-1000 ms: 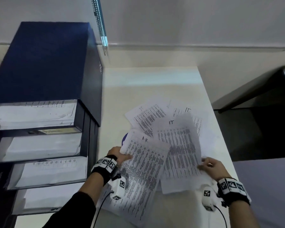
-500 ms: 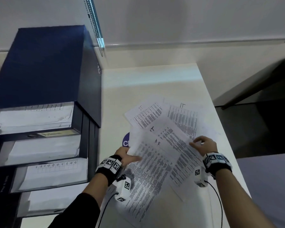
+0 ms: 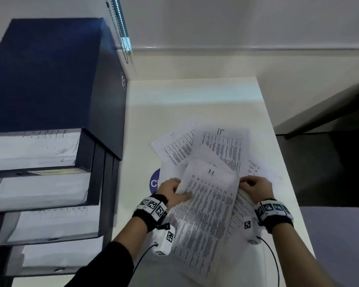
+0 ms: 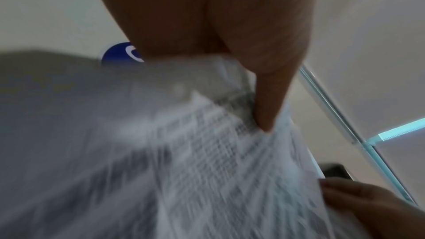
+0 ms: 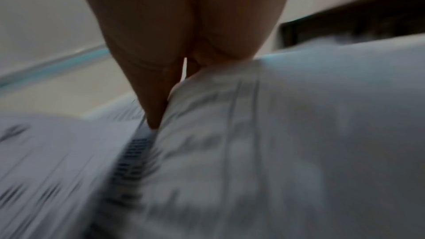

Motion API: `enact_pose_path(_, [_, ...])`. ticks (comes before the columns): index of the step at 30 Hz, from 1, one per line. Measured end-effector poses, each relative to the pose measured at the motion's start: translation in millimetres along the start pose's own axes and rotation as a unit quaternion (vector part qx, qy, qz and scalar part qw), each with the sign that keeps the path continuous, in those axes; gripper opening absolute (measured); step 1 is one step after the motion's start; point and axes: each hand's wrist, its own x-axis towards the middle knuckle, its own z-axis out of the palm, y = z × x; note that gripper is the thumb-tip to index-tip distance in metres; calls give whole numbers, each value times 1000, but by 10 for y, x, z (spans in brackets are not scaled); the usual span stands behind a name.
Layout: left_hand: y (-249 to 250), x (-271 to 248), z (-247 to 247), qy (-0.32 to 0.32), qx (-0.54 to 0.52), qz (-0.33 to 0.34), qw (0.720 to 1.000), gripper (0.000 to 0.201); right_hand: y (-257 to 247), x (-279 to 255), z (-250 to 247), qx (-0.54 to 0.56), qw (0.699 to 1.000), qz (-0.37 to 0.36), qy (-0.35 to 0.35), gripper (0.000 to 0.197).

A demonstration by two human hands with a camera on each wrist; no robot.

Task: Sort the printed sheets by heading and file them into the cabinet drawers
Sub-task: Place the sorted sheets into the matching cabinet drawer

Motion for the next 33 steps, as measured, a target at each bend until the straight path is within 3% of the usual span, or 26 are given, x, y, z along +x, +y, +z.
enact_pose_path(2, [-28, 8, 13, -37, 58, -19, 997, 89, 81, 76, -90, 63, 994, 36, 80, 11])
enact_pose_path(3, [-40, 25, 25, -35, 59, -16, 997, 88, 99, 83, -153, 97, 986, 56, 125, 17])
enact_pose_path(5, [-47, 89, 49, 4, 17, 24, 1000, 66, 134, 72, -277, 144, 967, 93, 187, 38])
enact_pose_path(7, [-71, 216, 47, 90, -9, 42, 995, 55, 206, 55, -370, 140, 965, 108, 194, 54])
enact_pose_path(10, [-59, 478, -111, 255, -25, -13, 967, 68, 425, 23, -423, 106, 969, 124, 187, 62])
enact_pose_path(13, [53, 702, -354, 322, -13, -72, 944, 54, 547, -63, -429, 94, 969, 139, 183, 68])
enact_pose_path(15, [151, 796, -466, 341, -36, -63, 937, 41, 552, -91, -400, 115, 974, 130, 147, 79])
enact_pose_path(16, [176, 847, -500, 342, -58, -55, 936, 37, 541, -91, -360, 125, 979, 116, 112, 79])
enact_pose_path(18, [236, 916, -518, 327, -100, -48, 938, 30, 527, -67, -238, 80, 993, 72, 52, 51])
enact_pose_path(19, [291, 931, -519, 316, -113, -47, 941, 25, 498, -60, -181, 52, 996, 47, 48, 35])
enact_pose_path(20, [342, 936, -506, 307, -122, -38, 943, 24, 466, -52, -135, 39, 997, 23, 60, 31])
enact_pose_path(25, [532, 804, -449, 328, -171, 62, 927, 40, 120, 7, -282, 56, 977, -55, 200, 37])
enact_pose_path(27, [572, 744, -513, 319, -228, 93, 915, 26, -63, 55, -467, 85, 962, -95, 241, 38])
enact_pose_path(28, [616, 695, -565, 322, -253, 113, 905, 21, -173, 78, -570, 89, 954, -121, 260, 38])
enact_pose_path(31, [834, 493, -774, 326, -313, 168, 876, 39, -594, 73, -889, 89, 920, -201, 323, 41])
enact_pose_path(33, [1079, 306, -972, 328, -343, 215, 854, 30, -901, -11, -1070, 122, 891, -246, 362, 45])
